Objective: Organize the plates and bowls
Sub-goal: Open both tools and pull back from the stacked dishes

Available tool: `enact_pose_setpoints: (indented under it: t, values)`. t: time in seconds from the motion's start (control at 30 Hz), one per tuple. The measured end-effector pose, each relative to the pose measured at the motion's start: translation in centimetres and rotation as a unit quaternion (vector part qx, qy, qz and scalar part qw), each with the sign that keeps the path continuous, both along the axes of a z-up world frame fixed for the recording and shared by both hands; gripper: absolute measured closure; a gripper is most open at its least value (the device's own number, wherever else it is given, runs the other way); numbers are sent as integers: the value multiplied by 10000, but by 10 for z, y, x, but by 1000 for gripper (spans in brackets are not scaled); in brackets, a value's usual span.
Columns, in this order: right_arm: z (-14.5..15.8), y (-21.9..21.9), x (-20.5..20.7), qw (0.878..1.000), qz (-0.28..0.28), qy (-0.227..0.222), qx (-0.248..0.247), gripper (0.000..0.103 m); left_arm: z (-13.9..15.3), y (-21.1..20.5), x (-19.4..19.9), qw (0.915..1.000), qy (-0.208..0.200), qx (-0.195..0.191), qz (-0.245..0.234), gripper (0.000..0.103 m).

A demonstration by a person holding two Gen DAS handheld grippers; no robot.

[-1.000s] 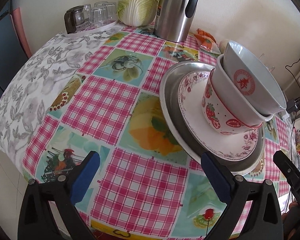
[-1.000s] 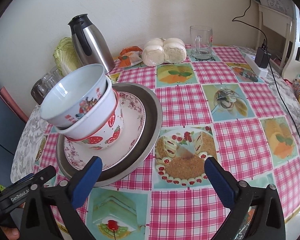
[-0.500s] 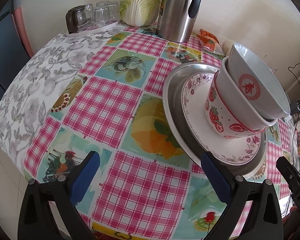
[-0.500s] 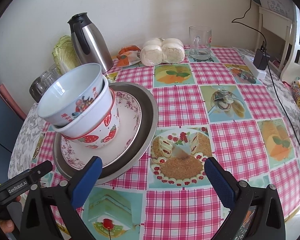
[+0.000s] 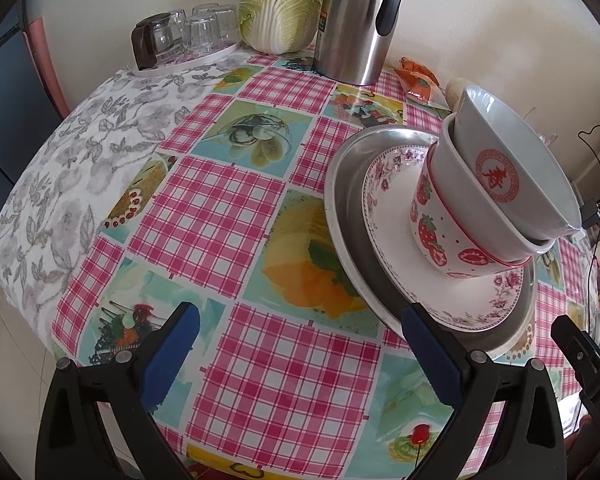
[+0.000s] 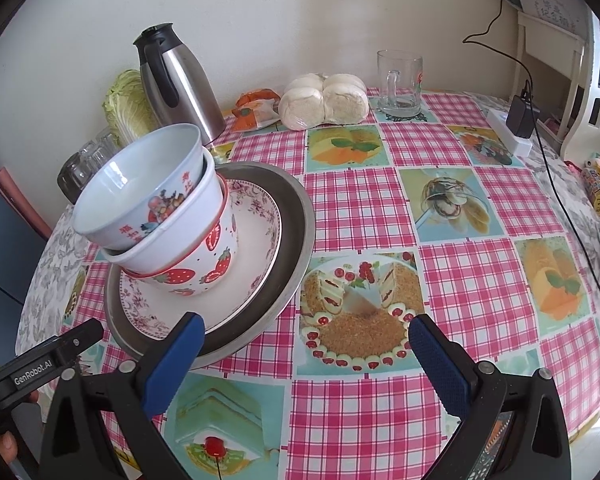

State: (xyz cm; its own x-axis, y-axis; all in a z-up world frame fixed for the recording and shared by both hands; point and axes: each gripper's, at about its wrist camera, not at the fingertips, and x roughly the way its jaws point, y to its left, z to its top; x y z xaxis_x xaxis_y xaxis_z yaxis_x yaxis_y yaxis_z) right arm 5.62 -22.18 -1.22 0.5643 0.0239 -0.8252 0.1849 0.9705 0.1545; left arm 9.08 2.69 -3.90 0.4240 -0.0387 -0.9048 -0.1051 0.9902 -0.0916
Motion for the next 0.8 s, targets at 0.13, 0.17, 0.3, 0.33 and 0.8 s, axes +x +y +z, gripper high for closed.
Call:
enact_pose_setpoints:
  t: [0.13, 0.17, 0.3, 0.33, 0.8]
  values:
    - [-1, -1, 0, 10000, -25, 12, 13, 0, -1, 0, 0, 10000, 60, 70, 4, 2]
    - [-1, -1, 0, 10000, -31, 15, 15, 0, -2, 0, 0, 9999, 70, 102, 11, 2]
    - [-1, -2, 0, 10000, -39, 22, 18, 0, -1, -2, 0, 9998, 64, 214, 6, 2]
    - [-2, -2, 0, 10000, -38, 26, 19, 0, 0, -2, 0, 9998, 51, 208, 5, 2]
    - [-3, -2, 0, 10000, -73, 62, 19, 0, 10, -6, -5, 9992, -235, 325, -92, 2]
